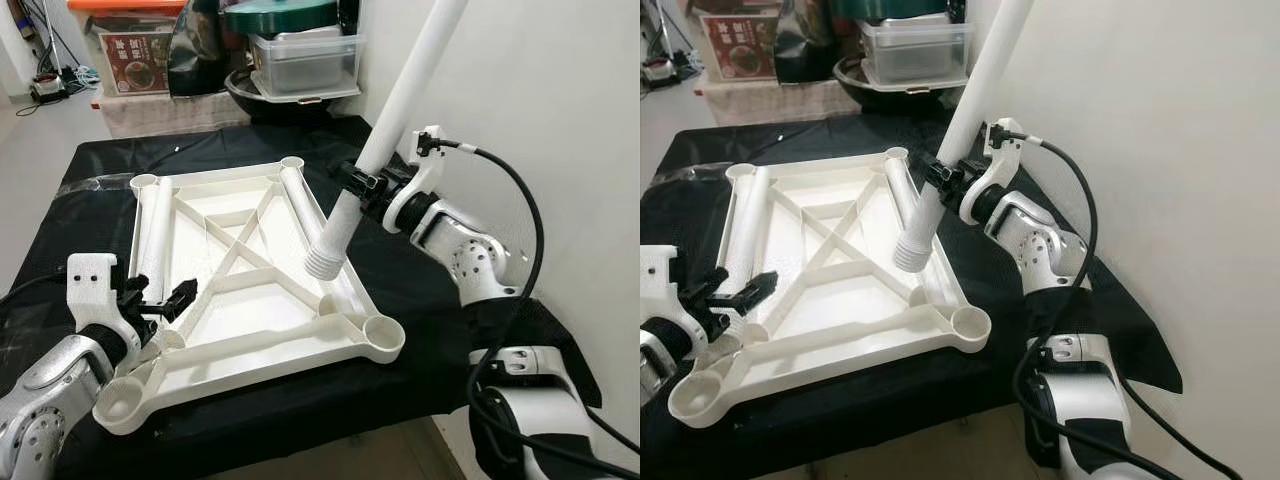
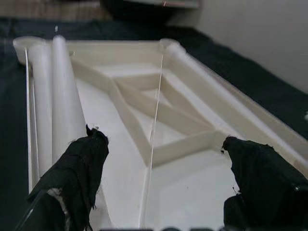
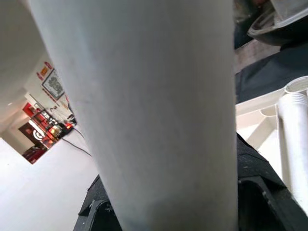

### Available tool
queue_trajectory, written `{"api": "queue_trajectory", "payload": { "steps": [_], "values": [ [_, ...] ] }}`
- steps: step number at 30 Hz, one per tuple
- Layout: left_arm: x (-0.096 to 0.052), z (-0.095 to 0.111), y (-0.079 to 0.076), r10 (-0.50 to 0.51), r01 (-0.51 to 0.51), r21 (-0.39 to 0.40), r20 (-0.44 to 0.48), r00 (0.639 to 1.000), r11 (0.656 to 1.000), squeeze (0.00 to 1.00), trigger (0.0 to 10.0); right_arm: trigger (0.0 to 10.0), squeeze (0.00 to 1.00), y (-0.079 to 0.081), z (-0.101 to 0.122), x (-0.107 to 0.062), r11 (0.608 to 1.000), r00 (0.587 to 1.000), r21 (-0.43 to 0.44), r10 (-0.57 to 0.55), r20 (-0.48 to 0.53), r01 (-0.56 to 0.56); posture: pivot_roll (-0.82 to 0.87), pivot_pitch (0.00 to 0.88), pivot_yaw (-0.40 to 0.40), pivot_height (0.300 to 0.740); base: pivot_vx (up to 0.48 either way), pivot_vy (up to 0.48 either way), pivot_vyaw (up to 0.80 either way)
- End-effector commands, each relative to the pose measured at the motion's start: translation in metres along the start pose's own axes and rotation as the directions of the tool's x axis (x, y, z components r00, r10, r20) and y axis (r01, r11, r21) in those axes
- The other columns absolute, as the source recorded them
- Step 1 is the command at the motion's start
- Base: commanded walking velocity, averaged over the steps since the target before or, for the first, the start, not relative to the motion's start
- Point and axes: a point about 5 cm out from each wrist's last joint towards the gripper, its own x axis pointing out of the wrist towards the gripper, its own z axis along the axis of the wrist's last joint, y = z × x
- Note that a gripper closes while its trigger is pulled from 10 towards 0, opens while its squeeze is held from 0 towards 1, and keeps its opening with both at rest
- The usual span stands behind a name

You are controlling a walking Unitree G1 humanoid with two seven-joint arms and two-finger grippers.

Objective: Building children table

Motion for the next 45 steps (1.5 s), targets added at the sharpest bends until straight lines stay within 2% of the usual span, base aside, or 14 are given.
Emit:
{"api": "queue_trajectory", "payload": {
  "steps": [1,2,4,13,15,21,22,23,25,26,27,37,41,45],
  "values": [
    [-0.002,0.001,-0.006,-0.062,0.062,0.012,0.028,0.998,0.998,0.0,10.0,0.0,0.0,0.004,-0.002,0.0,0.999,0.999,-0.015,0.029,0.014,-0.029,0.01,0.0,-0.013,0.74,0.0,0.0,0.0],
    [-0.002,0.001,-0.006,-0.062,0.062,0.012,0.028,0.998,0.998,0.0,10.0,0.0,0.0,0.004,-0.002,0.0,0.999,0.999,-0.015,0.029,0.014,-0.029,0.01,0.0,-0.013,0.74,0.0,0.0,0.0],
    [-0.008,0.006,-0.013,-0.174,0.173,0.02,0.049,0.984,0.985,0.0,10.0,0.0,0.0,0.011,-0.004,0.003,0.997,0.997,-0.02,0.077,0.018,-0.077,0.01,0.0,-0.012,0.74,0.0,0.0,0.0],
    [-0.016,0.009,-0.018,-0.273,0.271,0.036,0.053,0.961,0.962,0.0,10.0,0.0,0.0,0.019,-0.008,0.003,0.989,0.989,-0.041,0.145,0.016,-0.144,0.02,0.0,-0.015,0.74,0.0,0.0,0.0],
    [-0.021,0.008,-0.022,-0.345,0.344,0.043,0.04,0.938,0.938,0.0,10.0,0.0,0.0,0.027,-0.008,0.003,0.976,0.978,-0.06,0.21,0.01,-0.209,0.01,0.0,-0.015,0.74,0.0,0.0,0.0],
    [-0.024,0.008,-0.023,-0.384,0.382,0.055,0.025,0.923,0.922,0.0,10.0,0.0,0.0,0.033,-0.007,0.003,0.963,0.965,-0.074,0.261,0.004,-0.26,0.01,0.0,-0.014,0.74,0.0,0.0,0.0],
    [-0.025,0.008,-0.024,-0.432,0.431,0.062,0.007,0.902,0.9,0.0,10.0,0.0,0.0,0.046,-0.006,0.003,0.93,0.934,-0.097,0.356,-0.013,-0.355,0.01,0.0,-0.013,0.74,0.0,0.0,0.0],
    [-0.025,0.008,-0.024,-0.432,0.431,0.062,0.007,0.902,0.9,0.0,10.0,0.0,0.0,0.046,-0.006,0.003,0.93,0.934,-0.097,0.356,-0.013,-0.355,0.01,0.0,-0.013,0.74,0.0,0.0,0.0],
    [-0.02,0.008,-0.025,-0.505,0.507,0.097,-0.044,0.862,0.857,0.0,10.0,0.0,0.0,0.073,-0.004,0.007,0.861,0.87,-0.126,0.49,-0.053,-0.492,0.01,0.0,-0.01,0.74,0.0,0.0,0.0],
    [-0.02,0.008,-0.025,-0.505,0.507,0.097,-0.044,0.862,0.857,0.0,10.0,0.0,0.0,0.073,-0.004,0.007,0.861,0.87,-0.126,0.49,-0.053,-0.492,0.01,0.0,-0.01,0.74,0.0,0.0,0.0],
    [-0.016,0.008,-0.025,-0.53,0.534,0.111,-0.06,0.846,0.839,0.0,10.0,0.0,0.0,0.083,-0.004,0.009,0.835,0.845,-0.133,0.531,-0.062,-0.535,0.01,0.0,-0.008,0.74,0.0,0.0,0.0],
    [0.006,0.017,-0.03,-0.623,0.63,0.154,-0.098,0.776,0.761,0.0,10.0,0.0,0.0,0.123,-0.011,0.022,0.761,0.768,-0.105,0.637,-0.061,-0.64,-0.01,0.0,0.011,0.74,0.0,0.0,0.0],
    [0.009,0.017,-0.031,-0.643,0.651,0.159,-0.105,0.759,0.742,0.0,10.0,0.0,0.0,0.129,-0.014,0.02,0.744,0.749,-0.086,0.66,-0.059,-0.663,-0.02,0.0,0.014,0.74,0.0,0.0,0.0],
    [0.012,0.014,-0.037,-0.694,0.705,0.139,-0.124,0.709,0.695,0.0,10.0,0.0,0.0,0.139,-0.021,0.02,0.737,0.738,-0.029,0.674,-0.046,-0.675,-0.02,0.0,0.018,0.74,0.0,0.0,0.0]
  ]
}}
